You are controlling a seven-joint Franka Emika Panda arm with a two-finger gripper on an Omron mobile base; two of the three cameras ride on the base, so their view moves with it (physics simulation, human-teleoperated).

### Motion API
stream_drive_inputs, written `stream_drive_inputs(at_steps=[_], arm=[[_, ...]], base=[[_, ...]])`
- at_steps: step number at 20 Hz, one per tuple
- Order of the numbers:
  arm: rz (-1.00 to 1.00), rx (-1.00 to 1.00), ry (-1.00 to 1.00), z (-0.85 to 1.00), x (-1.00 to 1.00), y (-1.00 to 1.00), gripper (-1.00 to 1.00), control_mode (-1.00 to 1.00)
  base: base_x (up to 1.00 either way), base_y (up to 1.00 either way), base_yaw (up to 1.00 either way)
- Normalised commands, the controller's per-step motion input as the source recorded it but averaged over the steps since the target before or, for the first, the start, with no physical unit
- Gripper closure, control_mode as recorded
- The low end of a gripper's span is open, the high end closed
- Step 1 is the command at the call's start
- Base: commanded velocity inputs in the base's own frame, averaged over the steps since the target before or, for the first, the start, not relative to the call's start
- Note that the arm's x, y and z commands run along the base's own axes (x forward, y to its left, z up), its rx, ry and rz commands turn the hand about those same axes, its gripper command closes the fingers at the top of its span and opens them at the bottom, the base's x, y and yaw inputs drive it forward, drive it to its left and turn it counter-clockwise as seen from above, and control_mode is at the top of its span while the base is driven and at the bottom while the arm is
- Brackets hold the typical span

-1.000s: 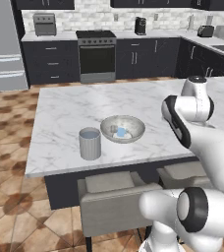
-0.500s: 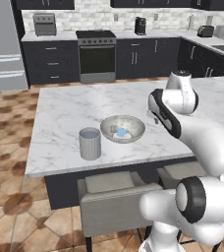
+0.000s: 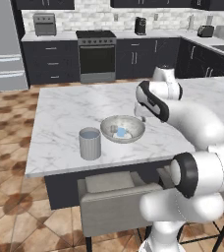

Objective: There are four ice cubes in the ice bowl. Place two ice cubes in each glass of water.

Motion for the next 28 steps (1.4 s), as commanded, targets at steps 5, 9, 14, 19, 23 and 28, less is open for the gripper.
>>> stream_drive_inputs(at_steps=[5,9,14,19,23,28], arm=[[0.43,-0.06,-0.01,-0.09,0.09,0.07,-1.00,-1.00],[0.50,-0.02,-0.03,-0.24,0.01,0.00,-1.00,-1.00],[0.51,-0.01,-0.01,-0.27,0.06,0.04,-1.00,-1.00],[0.35,0.00,-0.01,-0.13,0.10,0.28,-1.00,-1.00],[0.25,0.00,-0.05,-0.07,0.22,0.44,-1.00,-1.00],[0.14,0.00,0.00,-0.03,0.32,0.49,-1.00,-1.00]], base=[[0.00,0.00,0.00],[0.00,0.00,0.00],[0.00,0.00,0.00],[0.00,0.00,0.00],[0.00,0.00,0.00],[0.00,0.00,0.00]])
